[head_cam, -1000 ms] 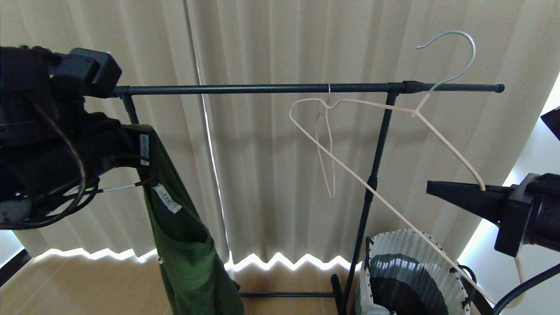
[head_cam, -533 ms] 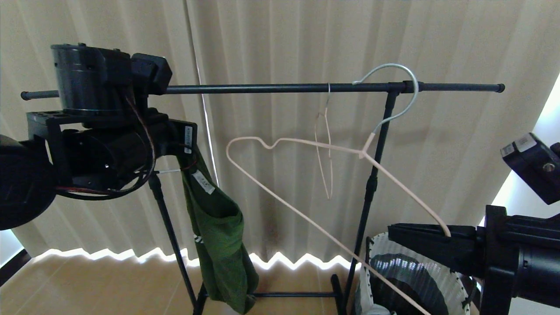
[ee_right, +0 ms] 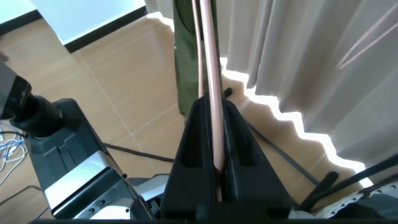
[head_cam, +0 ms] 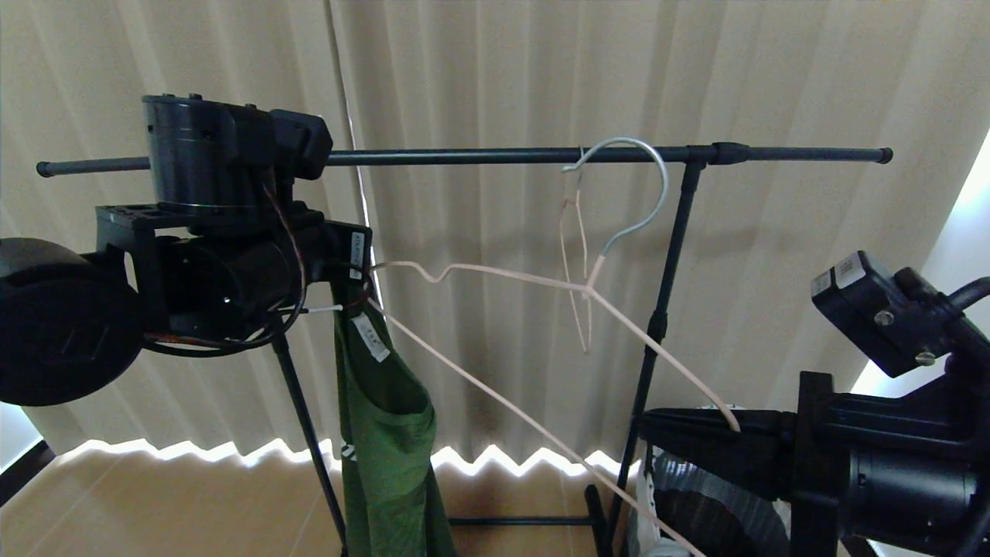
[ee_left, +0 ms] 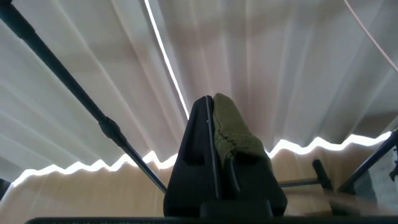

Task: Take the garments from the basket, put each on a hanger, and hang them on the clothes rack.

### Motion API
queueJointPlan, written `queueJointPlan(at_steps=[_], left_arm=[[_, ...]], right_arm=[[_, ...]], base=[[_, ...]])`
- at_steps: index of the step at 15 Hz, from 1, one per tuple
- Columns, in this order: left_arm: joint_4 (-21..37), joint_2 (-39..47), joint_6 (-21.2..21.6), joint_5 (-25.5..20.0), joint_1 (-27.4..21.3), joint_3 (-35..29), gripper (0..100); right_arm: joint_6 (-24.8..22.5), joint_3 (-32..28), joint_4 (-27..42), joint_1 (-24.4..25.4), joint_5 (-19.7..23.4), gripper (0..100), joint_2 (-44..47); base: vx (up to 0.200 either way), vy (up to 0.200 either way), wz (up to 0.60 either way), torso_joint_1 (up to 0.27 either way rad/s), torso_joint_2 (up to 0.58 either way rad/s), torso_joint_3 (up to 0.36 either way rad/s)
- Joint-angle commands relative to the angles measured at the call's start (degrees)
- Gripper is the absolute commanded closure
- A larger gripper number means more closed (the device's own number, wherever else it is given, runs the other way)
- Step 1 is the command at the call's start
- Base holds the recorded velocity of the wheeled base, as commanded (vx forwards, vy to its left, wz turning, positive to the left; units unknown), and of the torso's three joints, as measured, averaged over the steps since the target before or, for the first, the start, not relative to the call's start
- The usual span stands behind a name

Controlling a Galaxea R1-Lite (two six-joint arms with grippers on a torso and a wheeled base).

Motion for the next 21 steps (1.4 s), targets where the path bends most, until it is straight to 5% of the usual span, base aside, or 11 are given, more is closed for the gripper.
queueJointPlan(at_steps=[1,16,21], left_arm=[[0.01,0.50,-0.46,0.10,-0.10,-0.09,100],[0.01,1.29,-0.46,2.82,-0.71,-0.88,100],[0.01,1.29,-0.46,4.06,-1.42,-0.79,100]], right_arm=[[-0.01,-0.01,-0.04,0.50,0.04,100,0.91],[0.52,-1.07,-0.39,2.26,-0.05,100,3.29],[2.72,-2.47,-9.00,1.64,-2.07,100,10.93]], base=[[0.000,0.000,0.00,0.000,0.00,0.000],[0.000,0.000,0.00,0.000,0.00,0.000],[0.000,0.000,0.00,0.000,0.00,0.000]])
